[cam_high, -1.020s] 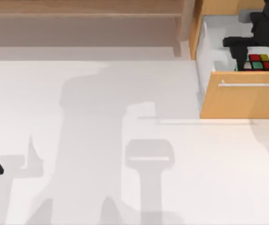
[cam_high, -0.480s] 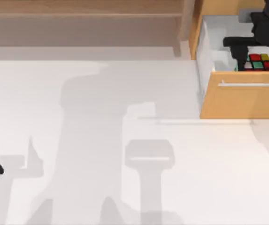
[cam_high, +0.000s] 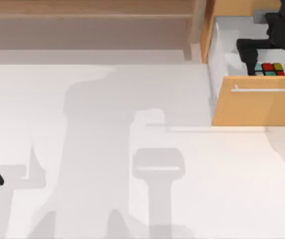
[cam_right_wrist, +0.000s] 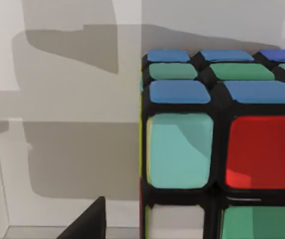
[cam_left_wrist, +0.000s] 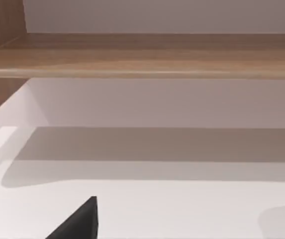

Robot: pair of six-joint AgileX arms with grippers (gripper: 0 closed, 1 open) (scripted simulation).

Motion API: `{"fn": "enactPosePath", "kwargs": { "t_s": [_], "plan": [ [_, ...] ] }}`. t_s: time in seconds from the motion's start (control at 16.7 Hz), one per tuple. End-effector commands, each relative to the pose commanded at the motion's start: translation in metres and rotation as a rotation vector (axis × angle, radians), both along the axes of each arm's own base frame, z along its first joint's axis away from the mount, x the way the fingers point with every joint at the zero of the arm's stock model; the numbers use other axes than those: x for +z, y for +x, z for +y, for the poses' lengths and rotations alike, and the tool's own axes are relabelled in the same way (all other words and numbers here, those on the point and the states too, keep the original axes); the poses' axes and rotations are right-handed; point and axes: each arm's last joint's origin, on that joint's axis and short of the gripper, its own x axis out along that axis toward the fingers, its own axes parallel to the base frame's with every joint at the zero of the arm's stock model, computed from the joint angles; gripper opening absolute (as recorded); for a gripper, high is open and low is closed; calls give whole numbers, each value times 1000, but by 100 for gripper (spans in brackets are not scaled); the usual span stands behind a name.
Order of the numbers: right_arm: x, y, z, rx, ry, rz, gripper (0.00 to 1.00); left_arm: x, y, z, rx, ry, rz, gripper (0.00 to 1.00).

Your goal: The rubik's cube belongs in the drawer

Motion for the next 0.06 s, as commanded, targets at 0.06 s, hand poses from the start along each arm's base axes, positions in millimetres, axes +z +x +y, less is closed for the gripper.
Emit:
{"fn": "enactPosePath", "kwargs": {
  "t_s": [0.06],
  "plan": [
    [0, 0, 0, 0, 0, 0, 100, 0, 0, 0, 0, 0, 0, 100]
  ]
}}
